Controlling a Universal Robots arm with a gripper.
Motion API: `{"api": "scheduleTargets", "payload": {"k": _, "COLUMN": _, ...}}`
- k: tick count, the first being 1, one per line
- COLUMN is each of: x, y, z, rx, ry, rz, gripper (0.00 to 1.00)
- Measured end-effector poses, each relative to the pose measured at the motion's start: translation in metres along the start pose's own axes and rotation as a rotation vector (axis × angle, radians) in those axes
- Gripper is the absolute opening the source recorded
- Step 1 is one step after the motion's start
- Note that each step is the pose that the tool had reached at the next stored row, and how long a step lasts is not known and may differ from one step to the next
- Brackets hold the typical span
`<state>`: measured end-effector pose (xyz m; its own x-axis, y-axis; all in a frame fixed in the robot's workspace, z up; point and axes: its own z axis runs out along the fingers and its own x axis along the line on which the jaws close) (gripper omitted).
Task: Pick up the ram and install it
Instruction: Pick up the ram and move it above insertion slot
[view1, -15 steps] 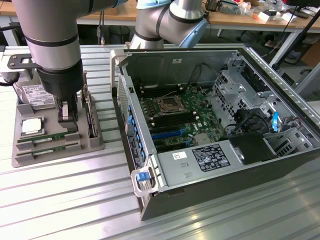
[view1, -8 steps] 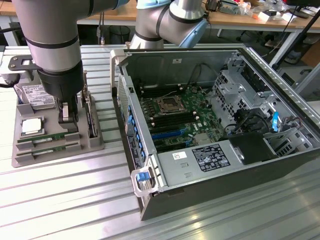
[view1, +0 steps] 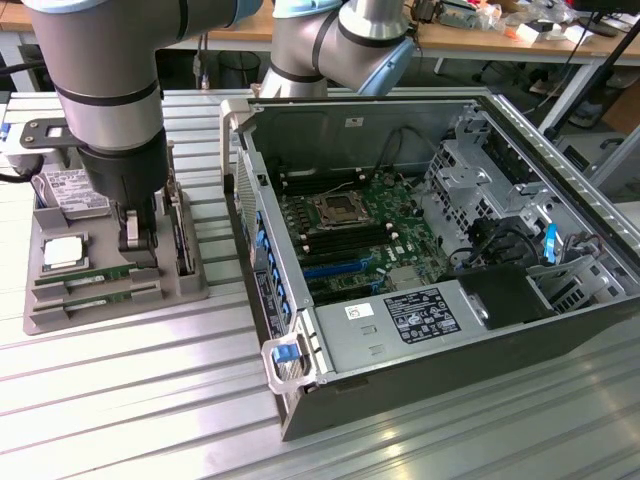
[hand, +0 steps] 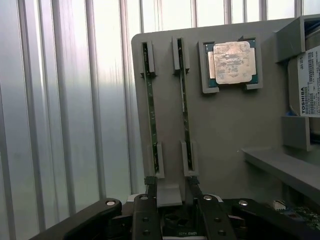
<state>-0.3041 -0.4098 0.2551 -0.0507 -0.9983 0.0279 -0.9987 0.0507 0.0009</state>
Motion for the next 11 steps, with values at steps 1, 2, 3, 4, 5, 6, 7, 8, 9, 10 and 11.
{"api": "scheduleTargets", "payload": {"k": 1, "x": 0.0, "y": 0.0, "z": 0.0014, "rx": -0.0001, "ry": 0.0, "rz": 0.0, "gripper": 0.36}}
{"api": "scheduleTargets", "payload": {"k": 2, "x": -0.0001, "y": 0.0, "z": 0.0021, "rx": 0.0, "ry": -0.0001, "rz": 0.0, "gripper": 0.36}}
{"api": "scheduleTargets", "payload": {"k": 3, "x": -0.0001, "y": 0.0, "z": 0.0027, "rx": -0.0001, "ry": -0.0001, "rz": 0.0, "gripper": 0.36}}
{"api": "scheduleTargets", "payload": {"k": 4, "x": -0.0001, "y": 0.0, "z": 0.0035, "rx": -0.0001, "ry": -0.0002, "rz": 0.0, "gripper": 0.36}}
{"api": "scheduleTargets", "payload": {"k": 5, "x": -0.0001, "y": 0.0, "z": 0.0044, "rx": -0.0001, "ry": -0.0003, "rz": 0.0, "gripper": 0.36}}
{"api": "scheduleTargets", "payload": {"k": 6, "x": -0.0001, "y": 0.0, "z": 0.0048, "rx": -0.0001, "ry": -0.0003, "rz": 0.0, "gripper": 0.36}}
{"api": "scheduleTargets", "payload": {"k": 7, "x": -0.0001, "y": 0.0, "z": 0.0052, "rx": -0.0001, "ry": -0.0004, "rz": 0.0, "gripper": 0.36}}
{"api": "scheduleTargets", "payload": {"k": 8, "x": -0.0002, "y": 0.0, "z": 0.0057, "rx": -0.0001, "ry": -0.0005, "rz": 0.0, "gripper": 0.36}}
{"api": "scheduleTargets", "payload": {"k": 9, "x": -0.0002, "y": 0.0, "z": 0.0066, "rx": -0.0001, "ry": -0.0005, "rz": 0.0, "gripper": 0.36}}
{"api": "scheduleTargets", "payload": {"k": 10, "x": -0.0002, "y": 0.0, "z": 0.0074, "rx": 0.0, "ry": -0.0006, "rz": 0.0, "gripper": 0.36}}
{"api": "scheduleTargets", "payload": {"k": 11, "x": -0.0003, "y": 0.0, "z": 0.0084, "rx": 0.0, "ry": -0.0006, "rz": 0.0, "gripper": 0.36}}
